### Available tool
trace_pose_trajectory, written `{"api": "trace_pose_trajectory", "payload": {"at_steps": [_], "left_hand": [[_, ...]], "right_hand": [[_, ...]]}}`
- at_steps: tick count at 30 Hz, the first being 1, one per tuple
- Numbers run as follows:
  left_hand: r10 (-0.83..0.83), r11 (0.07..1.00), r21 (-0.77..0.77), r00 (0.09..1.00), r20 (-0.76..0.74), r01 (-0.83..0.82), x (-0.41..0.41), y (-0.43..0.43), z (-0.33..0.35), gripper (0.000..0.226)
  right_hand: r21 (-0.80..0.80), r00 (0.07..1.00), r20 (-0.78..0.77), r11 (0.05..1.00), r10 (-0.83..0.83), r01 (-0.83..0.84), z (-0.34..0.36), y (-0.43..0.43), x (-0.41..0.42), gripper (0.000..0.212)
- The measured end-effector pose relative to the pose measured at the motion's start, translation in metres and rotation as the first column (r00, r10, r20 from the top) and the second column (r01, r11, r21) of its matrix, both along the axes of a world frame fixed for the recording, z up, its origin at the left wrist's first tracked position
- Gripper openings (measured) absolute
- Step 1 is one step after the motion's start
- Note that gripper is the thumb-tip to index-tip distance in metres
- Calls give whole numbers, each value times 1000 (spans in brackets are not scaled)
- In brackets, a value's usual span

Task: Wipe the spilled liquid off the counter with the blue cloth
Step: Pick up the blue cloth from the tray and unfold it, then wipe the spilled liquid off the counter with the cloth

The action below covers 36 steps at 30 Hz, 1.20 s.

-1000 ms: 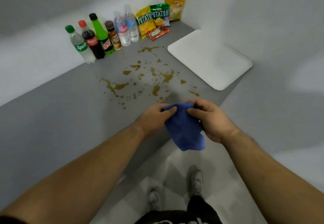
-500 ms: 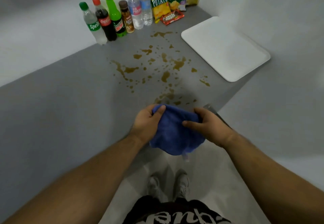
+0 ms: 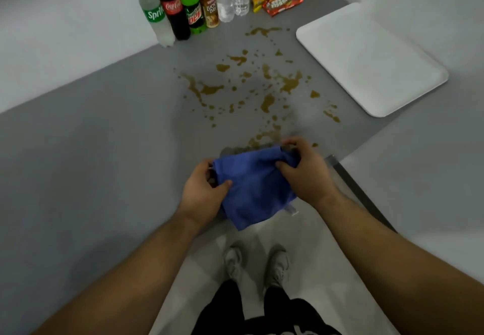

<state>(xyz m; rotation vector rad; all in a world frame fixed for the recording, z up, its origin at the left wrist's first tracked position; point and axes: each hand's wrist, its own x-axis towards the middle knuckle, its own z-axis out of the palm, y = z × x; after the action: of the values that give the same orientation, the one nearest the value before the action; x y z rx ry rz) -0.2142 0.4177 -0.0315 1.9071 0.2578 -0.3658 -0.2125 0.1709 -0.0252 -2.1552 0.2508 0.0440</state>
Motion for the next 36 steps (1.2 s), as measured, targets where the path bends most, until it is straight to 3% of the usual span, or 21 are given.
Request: {"api": "trace_pose_trajectory", "payload": {"at_steps": [3, 7, 11, 15, 18, 21, 24, 29, 36], "left_hand": [[-37, 986, 163, 997, 72, 25, 8, 5, 2, 31], [-79, 977, 206, 986, 149, 47, 18, 5, 6, 27], [-188, 926, 362, 964, 189, 109, 28, 16, -1, 41], [-309, 847, 522, 891, 333, 99, 33, 30, -14, 25], [-399, 767, 632, 851, 341, 106, 41, 41, -25, 21], [-430, 728, 682, 825, 367, 76, 46, 49, -36, 26], [-418, 719, 694, 826, 377, 47, 49, 52, -45, 30], [-417, 717, 696, 823, 386, 37, 50, 53, -52, 33], [-395, 731, 682, 829, 395, 23, 51, 52, -50, 34]], "right_hand": [[-92, 999, 12, 995, 37, -36, 1, 16, 13, 37], [-179, 995, 99, 984, 21, -3, -1, 32, 19, 31], [-353, 992, 123, 932, -39, 81, -9, 37, 18, 38], [-517, 950, 251, 855, 185, -30, -24, 59, 5, 28], [-582, 946, 99, 789, 310, -197, -41, 85, -2, 48], [-649, 975, -100, 731, 196, -214, -53, 96, -1, 85], [-689, 974, -157, 688, 161, -225, -61, 98, -3, 103], [-703, 957, -176, 651, 230, -286, -60, 101, -22, 78], [-658, 895, -182, 625, 408, -419, -57, 112, -8, 73]]}}
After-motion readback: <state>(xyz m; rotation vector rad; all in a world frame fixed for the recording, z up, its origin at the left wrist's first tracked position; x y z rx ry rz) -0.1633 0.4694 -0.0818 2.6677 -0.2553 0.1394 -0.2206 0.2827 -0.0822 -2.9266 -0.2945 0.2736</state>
